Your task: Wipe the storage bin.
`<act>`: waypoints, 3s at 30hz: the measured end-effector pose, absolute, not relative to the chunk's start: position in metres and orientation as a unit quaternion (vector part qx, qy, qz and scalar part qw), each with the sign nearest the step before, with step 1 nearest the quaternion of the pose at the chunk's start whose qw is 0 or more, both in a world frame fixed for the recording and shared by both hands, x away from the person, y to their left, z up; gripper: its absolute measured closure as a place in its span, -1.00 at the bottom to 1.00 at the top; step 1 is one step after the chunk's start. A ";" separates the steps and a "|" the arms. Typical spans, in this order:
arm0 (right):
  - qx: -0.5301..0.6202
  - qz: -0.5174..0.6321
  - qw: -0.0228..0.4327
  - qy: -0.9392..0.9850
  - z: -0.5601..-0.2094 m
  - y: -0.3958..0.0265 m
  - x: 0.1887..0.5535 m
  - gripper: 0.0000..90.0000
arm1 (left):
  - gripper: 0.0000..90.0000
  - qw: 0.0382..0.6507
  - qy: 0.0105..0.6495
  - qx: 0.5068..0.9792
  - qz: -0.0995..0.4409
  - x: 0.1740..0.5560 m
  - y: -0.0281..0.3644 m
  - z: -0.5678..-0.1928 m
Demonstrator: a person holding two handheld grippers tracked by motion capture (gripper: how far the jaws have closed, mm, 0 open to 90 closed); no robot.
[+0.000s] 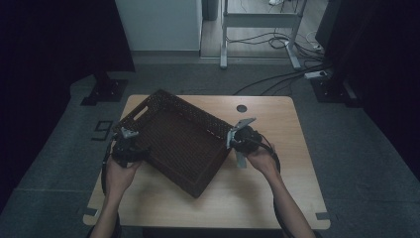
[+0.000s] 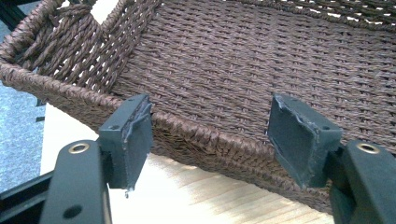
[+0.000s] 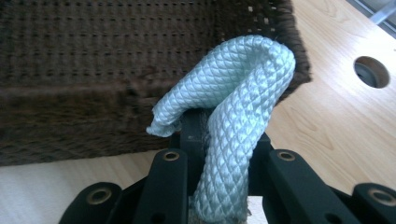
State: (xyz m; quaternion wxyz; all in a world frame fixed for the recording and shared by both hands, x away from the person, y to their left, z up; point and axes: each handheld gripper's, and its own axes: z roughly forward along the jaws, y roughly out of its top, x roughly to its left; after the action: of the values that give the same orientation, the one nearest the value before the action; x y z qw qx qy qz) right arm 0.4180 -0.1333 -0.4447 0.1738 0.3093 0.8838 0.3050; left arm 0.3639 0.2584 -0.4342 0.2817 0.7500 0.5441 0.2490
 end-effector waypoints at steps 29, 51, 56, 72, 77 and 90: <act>0.232 0.340 0.148 0.899 -0.447 -0.104 0.359 0.65 | -0.29 0.278 0.546 0.748 0.256 0.363 0.256 -0.435; 0.161 0.341 0.097 0.921 -0.454 -0.073 0.317 0.65 | -0.29 0.276 0.546 0.748 0.256 0.363 0.256 -0.435; 0.143 0.346 0.088 0.923 -0.453 -0.064 0.307 0.65 | -0.29 0.274 0.547 0.748 0.257 0.363 0.256 -0.435; 0.119 0.360 0.043 0.924 -0.456 -0.050 0.289 0.64 | -0.26 0.270 0.547 0.749 0.260 0.364 0.254 -0.435; 0.121 0.358 0.040 0.925 -0.459 -0.050 0.291 0.67 | -0.26 0.270 0.547 0.749 0.261 0.364 0.254 -0.435; 0.127 0.325 0.030 0.937 -0.484 -0.043 0.295 0.67 | -0.26 0.270 0.547 0.749 0.261 0.364 0.254 -0.435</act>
State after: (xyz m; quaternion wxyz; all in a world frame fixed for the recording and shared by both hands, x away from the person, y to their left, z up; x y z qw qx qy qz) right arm 0.2952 -0.0428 -0.4839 0.0303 0.1269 0.9367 0.3249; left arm 0.3636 0.2538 -0.4351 0.2700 0.7485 0.5468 0.2605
